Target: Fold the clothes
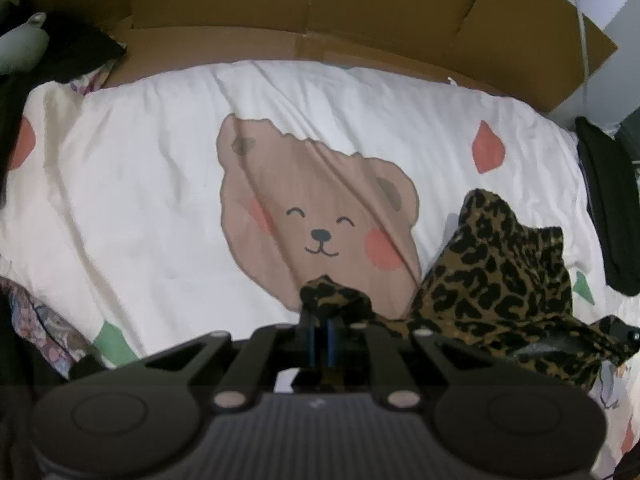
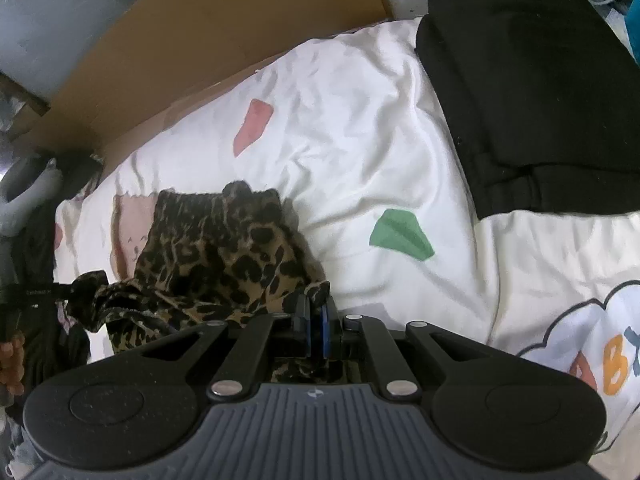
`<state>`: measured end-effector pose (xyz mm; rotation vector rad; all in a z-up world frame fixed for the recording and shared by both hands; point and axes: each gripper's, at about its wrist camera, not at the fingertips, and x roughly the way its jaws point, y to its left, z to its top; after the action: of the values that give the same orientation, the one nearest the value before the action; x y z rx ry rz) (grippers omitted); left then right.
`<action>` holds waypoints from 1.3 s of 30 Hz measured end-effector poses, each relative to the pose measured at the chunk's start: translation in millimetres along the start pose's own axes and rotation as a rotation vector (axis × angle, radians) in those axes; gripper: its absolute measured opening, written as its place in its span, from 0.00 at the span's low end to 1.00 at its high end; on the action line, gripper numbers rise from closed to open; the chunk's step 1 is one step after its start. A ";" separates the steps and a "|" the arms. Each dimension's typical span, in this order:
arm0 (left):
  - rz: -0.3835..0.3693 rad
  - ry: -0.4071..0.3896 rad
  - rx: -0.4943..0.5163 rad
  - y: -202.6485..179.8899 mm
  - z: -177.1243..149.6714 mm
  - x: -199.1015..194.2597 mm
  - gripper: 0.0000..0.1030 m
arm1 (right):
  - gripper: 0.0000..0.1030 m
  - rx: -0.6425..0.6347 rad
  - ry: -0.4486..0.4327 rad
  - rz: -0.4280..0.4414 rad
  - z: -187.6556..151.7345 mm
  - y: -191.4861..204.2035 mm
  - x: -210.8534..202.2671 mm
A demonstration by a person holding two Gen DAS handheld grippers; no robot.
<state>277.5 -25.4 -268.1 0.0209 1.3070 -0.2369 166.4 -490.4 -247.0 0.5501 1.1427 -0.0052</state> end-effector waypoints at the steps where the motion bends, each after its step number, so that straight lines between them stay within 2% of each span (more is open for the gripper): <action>1: 0.004 0.001 0.002 -0.9 1.7 2.9 0.06 | 0.04 0.001 0.000 -0.005 1.7 -0.6 2.9; 6: 0.025 0.012 0.009 -3.5 6.1 21.8 0.06 | 0.04 -0.028 0.016 -0.043 4.5 -2.7 21.7; 13: 0.050 0.083 0.000 -3.6 9.0 50.1 0.07 | 0.05 -0.011 0.046 -0.074 8.9 -14.1 46.2; 18: 0.084 0.102 0.035 -10.9 14.9 57.9 0.13 | 0.10 -0.009 0.048 -0.082 17.5 -15.6 50.0; 19: 0.093 0.103 0.043 -11.9 15.5 55.8 0.16 | 0.14 -0.004 0.041 -0.080 19.8 -16.7 48.3; 22: 0.114 0.103 0.050 -11.0 15.7 44.3 0.35 | 0.28 0.016 0.017 -0.071 25.5 -23.8 37.3; 26: 0.123 0.070 0.046 -1.4 20.5 18.1 0.52 | 0.30 0.020 0.003 -0.078 26.2 -30.4 22.3; 32: 0.148 0.044 0.052 10.9 21.5 -17.5 0.53 | 0.31 -0.023 0.021 -0.092 23.1 -29.5 -1.6; 35: 0.147 0.044 0.059 12.3 19.5 -26.4 0.54 | 0.40 -0.056 0.034 -0.087 19.9 -27.0 -13.1; 39: 0.135 0.046 0.038 18.3 16.8 -24.6 0.54 | 0.40 -0.060 0.033 -0.078 9.1 -33.1 -12.1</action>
<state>291.0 -6.1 -242.3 0.1467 1.3411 -0.1466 159.8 -526.3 -247.5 0.4536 1.1923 -0.0296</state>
